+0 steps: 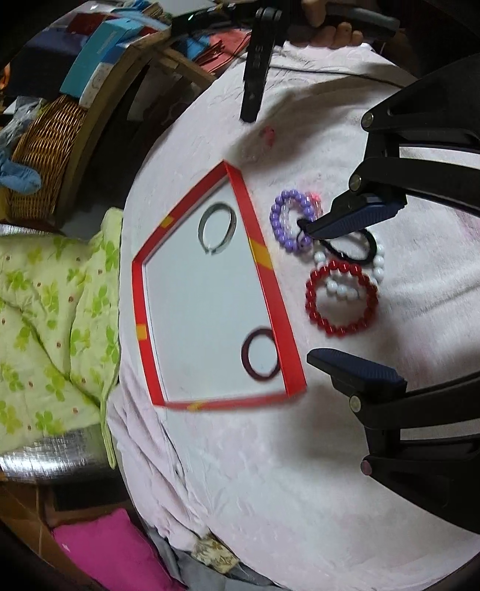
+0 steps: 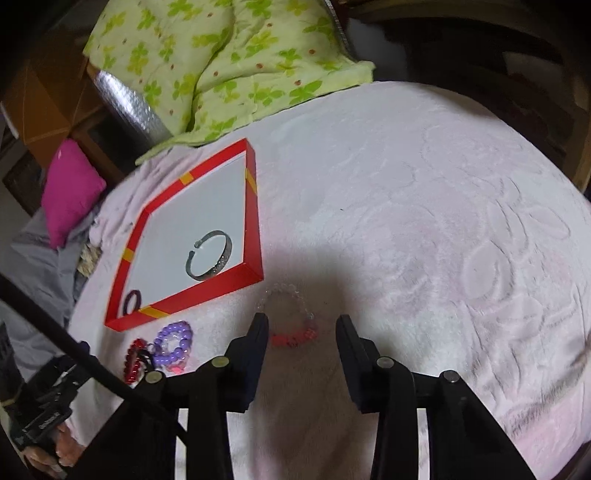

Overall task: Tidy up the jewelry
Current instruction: 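Grasp the black hair tie with the left tool while the right tool grasps the pink-white bead bracelet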

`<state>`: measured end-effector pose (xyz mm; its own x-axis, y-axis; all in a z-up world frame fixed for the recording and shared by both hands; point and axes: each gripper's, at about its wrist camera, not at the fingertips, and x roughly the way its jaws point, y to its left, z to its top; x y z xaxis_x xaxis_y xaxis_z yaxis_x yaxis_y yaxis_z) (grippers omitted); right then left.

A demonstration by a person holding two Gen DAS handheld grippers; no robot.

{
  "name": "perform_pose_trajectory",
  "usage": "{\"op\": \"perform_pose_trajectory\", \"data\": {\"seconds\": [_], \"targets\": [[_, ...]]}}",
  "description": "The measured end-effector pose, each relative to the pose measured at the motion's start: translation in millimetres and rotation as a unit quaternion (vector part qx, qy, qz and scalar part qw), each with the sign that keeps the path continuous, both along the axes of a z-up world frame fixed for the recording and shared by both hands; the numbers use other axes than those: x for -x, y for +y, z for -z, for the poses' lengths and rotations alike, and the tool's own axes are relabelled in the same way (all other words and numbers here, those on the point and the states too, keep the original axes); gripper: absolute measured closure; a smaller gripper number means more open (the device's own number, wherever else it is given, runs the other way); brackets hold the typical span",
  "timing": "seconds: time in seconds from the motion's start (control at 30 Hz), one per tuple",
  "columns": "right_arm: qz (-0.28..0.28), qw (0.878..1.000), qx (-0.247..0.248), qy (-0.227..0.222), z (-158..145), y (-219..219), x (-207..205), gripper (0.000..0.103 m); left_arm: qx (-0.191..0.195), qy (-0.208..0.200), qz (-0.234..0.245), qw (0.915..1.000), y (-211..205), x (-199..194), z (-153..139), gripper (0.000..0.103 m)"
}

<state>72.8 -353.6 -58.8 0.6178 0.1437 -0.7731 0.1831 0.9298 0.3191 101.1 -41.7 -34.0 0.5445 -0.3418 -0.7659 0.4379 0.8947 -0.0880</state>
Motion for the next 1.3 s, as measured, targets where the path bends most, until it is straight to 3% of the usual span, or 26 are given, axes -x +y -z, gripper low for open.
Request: {"op": "perform_pose_trajectory", "data": {"seconds": [0.2, 0.33, 0.37, 0.4, 0.47, 0.53, 0.7, 0.8, 0.93, 1.1, 1.13, 1.17, 1.2, 1.23, 1.3], "targets": [[-0.02, 0.999, 0.033, 0.039, 20, 14, -22, 0.065, -0.015, 0.016, 0.035, 0.9992, -23, -3, 12, 0.041], [-0.033, 0.995, 0.086, 0.041, 26, 25, -30, 0.086, -0.028, 0.023, 0.053, 0.998, -35, -5, 22, 0.042], [-0.034, 0.995, 0.088, 0.041, 25, 25, -29, 0.092, -0.032, 0.024, 0.058, 0.9975, -38, -4, 24, 0.048], [-0.033, 0.995, 0.089, 0.041, 24, 26, -29, 0.093, -0.034, 0.025, 0.063, 0.9971, -39, -4, 26, 0.054], [-0.034, 0.994, 0.091, 0.039, 23, 24, -28, 0.095, -0.032, 0.037, 0.077, 0.9958, -44, -4, 32, 0.078], [-0.033, 0.995, 0.089, 0.036, 20, 22, -25, 0.095, -0.03, 0.044, 0.083, 0.9951, -46, -3, 34, 0.09], [-0.033, 0.997, 0.069, 0.024, 10, 17, -11, 0.095, 0.002, 0.044, 0.085, 0.9954, -37, -1, 28, 0.095], [-0.035, 0.999, 0.028, 0.012, 1, 12, -2, 0.095, 0.022, 0.038, 0.085, 0.9954, -27, 3, 19, 0.096], [-0.037, 0.999, -0.01, -0.004, -7, 8, 8, 0.095, 0.027, 0.019, 0.08, 0.9962, -14, 6, 11, 0.096], [-0.03, 1.0, -0.006, 0.008, -4, 10, 6, 0.095, 0.012, 0.021, 0.08, 0.9965, -16, 2, 14, 0.092], [-0.027, 1.0, -0.007, 0.012, -1, 10, 2, 0.095, 0.011, 0.023, 0.084, 0.9962, -19, 3, 14, 0.081], [-0.026, 1.0, -0.008, 0.014, 0, 9, 0, 0.095, 0.009, 0.023, 0.085, 0.9961, -20, 4, 15, 0.06], [-0.025, 1.0, -0.008, 0.015, 0, 9, -1, 0.095, 0.0, 0.017, 0.084, 0.9963, -24, 5, 15, 0.051], [-0.024, 1.0, -0.009, 0.014, 0, 8, -1, 0.095, -0.005, 0.007, 0.085, 0.9963, -27, 6, 15, 0.045], [-0.022, 1.0, -0.011, 0.016, 1, 5, -3, 0.095, -0.011, 0.001, 0.092, 0.9957, -33, 7, 17, 0.045]]}}
